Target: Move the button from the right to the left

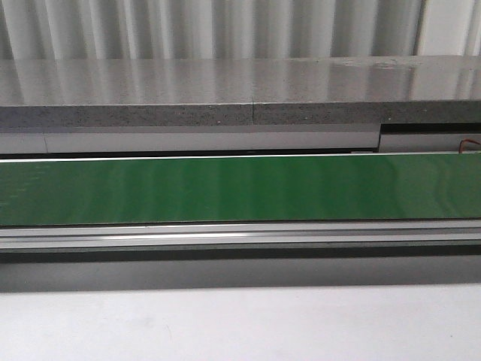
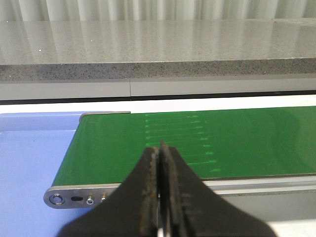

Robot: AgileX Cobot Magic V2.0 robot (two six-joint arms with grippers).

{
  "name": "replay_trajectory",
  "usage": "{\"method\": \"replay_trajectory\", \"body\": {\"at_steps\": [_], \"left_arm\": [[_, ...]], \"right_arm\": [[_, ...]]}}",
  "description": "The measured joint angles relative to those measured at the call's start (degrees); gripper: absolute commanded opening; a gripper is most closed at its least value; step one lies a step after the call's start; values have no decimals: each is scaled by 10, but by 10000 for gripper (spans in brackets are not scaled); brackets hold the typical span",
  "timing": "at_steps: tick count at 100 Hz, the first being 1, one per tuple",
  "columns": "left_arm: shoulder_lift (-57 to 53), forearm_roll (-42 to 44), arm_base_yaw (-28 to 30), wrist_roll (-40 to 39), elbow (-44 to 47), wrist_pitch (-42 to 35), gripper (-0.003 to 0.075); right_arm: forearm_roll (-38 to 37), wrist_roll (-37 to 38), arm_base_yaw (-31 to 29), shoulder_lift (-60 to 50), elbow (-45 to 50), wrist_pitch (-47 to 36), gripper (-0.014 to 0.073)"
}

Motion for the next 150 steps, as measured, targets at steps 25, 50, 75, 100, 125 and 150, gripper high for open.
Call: {"method": "replay_trajectory", "body": {"at_steps": [25,50,75,100,125,150], "left_arm": [[0,0,0,0,0,0,-20],[0,0,0,0,0,0,-20],[0,0,0,0,0,0,-20],[0,0,0,0,0,0,-20],[0,0,0,0,0,0,-20],[0,0,0,0,0,0,-20]], "right_arm": [[0,0,0,0,0,0,-67],[0,0,0,0,0,0,-67],[0,0,0,0,0,0,-67],[0,0,0,0,0,-7,-67],[0,0,0,0,-30,-17,-67],[0,0,0,37,-142,143,-67]]}}
